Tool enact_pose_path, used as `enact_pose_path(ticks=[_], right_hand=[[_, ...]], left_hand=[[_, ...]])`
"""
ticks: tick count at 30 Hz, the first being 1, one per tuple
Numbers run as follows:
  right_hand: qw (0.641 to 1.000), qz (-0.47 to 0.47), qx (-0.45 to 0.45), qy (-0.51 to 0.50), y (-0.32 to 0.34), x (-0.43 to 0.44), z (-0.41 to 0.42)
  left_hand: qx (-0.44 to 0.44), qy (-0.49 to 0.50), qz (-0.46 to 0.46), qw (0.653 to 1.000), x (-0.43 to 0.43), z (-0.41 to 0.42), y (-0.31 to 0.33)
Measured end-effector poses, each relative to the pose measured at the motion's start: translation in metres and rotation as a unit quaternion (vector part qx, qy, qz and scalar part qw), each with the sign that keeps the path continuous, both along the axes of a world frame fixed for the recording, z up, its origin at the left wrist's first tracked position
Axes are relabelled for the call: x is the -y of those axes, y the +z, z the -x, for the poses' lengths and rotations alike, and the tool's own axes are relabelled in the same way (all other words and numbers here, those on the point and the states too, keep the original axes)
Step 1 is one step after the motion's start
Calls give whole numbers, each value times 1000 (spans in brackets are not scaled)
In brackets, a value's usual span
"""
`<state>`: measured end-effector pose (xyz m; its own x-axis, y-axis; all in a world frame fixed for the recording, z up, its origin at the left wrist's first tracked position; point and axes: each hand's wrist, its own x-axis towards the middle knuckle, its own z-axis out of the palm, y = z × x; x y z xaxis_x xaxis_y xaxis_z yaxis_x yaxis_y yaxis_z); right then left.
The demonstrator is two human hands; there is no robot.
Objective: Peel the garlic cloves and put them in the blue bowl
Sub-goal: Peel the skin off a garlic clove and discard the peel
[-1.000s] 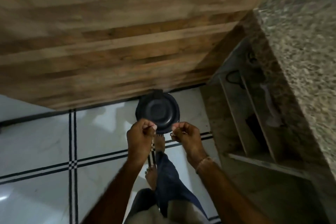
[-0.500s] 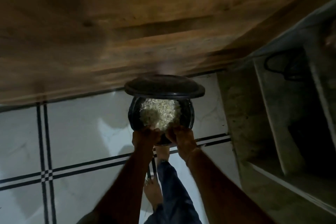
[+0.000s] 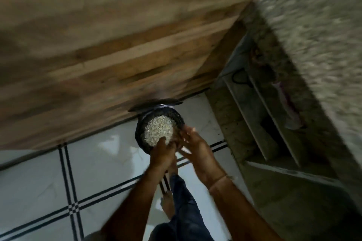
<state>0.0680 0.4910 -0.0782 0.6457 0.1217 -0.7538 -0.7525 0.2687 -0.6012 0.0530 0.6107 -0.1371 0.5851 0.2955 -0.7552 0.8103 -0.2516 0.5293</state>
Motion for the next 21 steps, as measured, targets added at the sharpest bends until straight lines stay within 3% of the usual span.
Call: enact_pose_path(ticks=[5,10,15,21], right_hand=[[967,189,169,27,90,105,55],[889,350,296,-18,120,215,101],[852,402,328,-73,134,329,145],[843,445,282,-111,123,465,202]], left_hand=[[176,-142,8,974,87,26,129],[293,-267,3,918,187,47,192],[360,-360,-9,861,298,58,208],[361,-408,32,838,445,79,204]])
